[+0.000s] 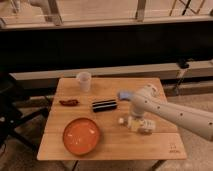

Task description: Stand the bottle upright

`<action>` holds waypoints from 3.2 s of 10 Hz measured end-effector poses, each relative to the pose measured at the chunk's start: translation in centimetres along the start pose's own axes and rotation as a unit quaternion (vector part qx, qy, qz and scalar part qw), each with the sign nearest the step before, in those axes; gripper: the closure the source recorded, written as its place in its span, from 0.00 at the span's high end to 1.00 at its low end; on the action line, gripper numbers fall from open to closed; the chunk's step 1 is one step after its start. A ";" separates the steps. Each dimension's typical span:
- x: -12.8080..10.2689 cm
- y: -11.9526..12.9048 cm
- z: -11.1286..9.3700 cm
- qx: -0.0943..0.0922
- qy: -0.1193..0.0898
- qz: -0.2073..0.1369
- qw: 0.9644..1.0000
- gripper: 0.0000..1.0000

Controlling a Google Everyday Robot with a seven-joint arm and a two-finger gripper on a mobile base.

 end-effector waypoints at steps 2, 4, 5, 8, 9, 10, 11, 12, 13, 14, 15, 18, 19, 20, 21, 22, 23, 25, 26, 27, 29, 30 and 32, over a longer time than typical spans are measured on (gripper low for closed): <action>-0.3 0.3 0.3 -0.002 0.000 -0.007 1.000 0.56; -0.4 0.4 0.4 -0.002 0.000 -0.010 1.000 0.35; -0.4 0.4 0.4 -0.002 0.001 -0.012 1.000 0.24; -0.5 0.7 0.3 -0.004 -0.003 -0.016 1.000 0.00; -0.6 0.7 0.1 -0.005 -0.008 -0.018 1.000 0.00; -0.6 0.8 -0.1 -0.005 -0.013 -0.020 1.000 0.00; -0.7 0.8 -0.5 -0.005 -0.021 -0.023 0.999 0.00; -0.8 0.8 -0.9 -0.004 -0.029 -0.026 0.999 0.00; -0.9 0.9 -1.2 -0.004 -0.035 -0.029 0.999 0.00; -1.0 0.9 -1.7 -0.004 -0.044 -0.033 0.998 0.00; -1.3 0.9 -2.3 -0.003 -0.058 -0.037 0.998 0.00; -1.5 0.9 -3.6 -0.017 -0.112 -0.049 0.992 0.00; -1.8 0.8 -3.9 -0.023 -0.126 -0.054 0.990 0.00; -2.0 0.7 -4.0 -0.033 -0.138 -0.059 0.988 0.00; -2.2 0.6 -4.2 -0.042 -0.149 -0.064 0.986 0.00; -2.4 0.6 -4.3 -0.054 -0.159 -0.068 0.984 0.00; -2.6 0.5 -4.5 -0.060 -0.168 -0.073 0.981 0.00; -2.8 0.4 -5.3 -0.066 -0.182 -0.081 0.978 0.00; -2.8 0.3 -5.7 -0.065 -0.188 -0.083 0.976 0.00; -2.7 0.2 -6.1 -0.065 -0.195 -0.085 0.975 0.00; -2.1 0.2 -6.9 -0.066 -0.206 -0.085 0.973 0.00; -1.8 0.2 -7.1 -0.070 -0.215 -0.084 0.970 0.00; -1.8 0.3 -7.5 -0.082 -0.231 -0.087 0.966 0.00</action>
